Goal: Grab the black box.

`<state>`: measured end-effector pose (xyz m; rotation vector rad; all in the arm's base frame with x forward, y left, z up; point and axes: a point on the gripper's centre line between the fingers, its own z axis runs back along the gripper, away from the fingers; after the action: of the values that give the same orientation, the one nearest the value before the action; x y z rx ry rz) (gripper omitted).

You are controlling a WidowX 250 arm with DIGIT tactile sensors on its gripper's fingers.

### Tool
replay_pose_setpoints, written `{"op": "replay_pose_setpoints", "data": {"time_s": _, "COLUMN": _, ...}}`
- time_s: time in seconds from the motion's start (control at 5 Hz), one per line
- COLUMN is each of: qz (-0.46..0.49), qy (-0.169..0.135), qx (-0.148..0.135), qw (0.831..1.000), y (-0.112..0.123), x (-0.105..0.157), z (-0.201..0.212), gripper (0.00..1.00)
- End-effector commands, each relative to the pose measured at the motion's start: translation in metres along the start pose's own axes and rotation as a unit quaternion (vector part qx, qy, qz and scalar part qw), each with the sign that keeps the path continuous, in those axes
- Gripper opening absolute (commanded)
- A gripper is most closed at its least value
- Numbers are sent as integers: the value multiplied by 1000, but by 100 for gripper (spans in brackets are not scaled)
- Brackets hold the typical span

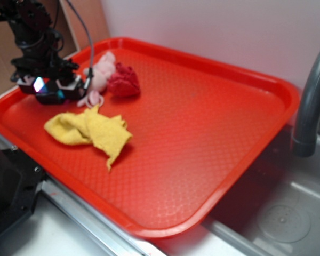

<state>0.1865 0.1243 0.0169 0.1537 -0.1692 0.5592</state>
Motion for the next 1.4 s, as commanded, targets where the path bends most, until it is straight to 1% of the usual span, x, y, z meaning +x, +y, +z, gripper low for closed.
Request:
{"op": "replay_pose_setpoints", "data": {"time_s": 0.0, "qz": 0, "qy": 3, "qx": -1, "qw": 1000, "y": 8, "x": -4, "z": 2, "gripper": 0}}
{"op": "replay_pose_setpoints", "data": {"time_s": 0.2, "qz": 22, "qy": 8, "qx": -20, "qw": 1000, "y": 5, "x": -5, "z": 23, "gripper": 0}}
{"op": "replay_pose_setpoints", "data": {"time_s": 0.4, "qz": 24, "qy": 15, "qx": -48, "qw": 998, "y": -7, "x": -5, "z": 60, "gripper": 0}}
{"op": "replay_pose_setpoints", "data": {"time_s": 0.6, "qz": 4, "qy": 16, "qx": -62, "qw": 998, "y": -30, "x": -7, "z": 96, "gripper": 0}}
{"op": "replay_pose_setpoints", "data": {"time_s": 0.8, "qz": -27, "qy": 14, "qx": -82, "qw": 996, "y": -53, "x": -16, "z": 140, "gripper": 0}}
{"op": "replay_pose_setpoints", "data": {"time_s": 1.0, "qz": -42, "qy": 10, "qx": -92, "qw": 995, "y": -71, "x": -26, "z": 181, "gripper": 0}}
{"op": "replay_pose_setpoints", "data": {"time_s": 1.2, "qz": -44, "qy": -9, "qx": -90, "qw": 995, "y": -84, "x": -36, "z": 208, "gripper": 0}}
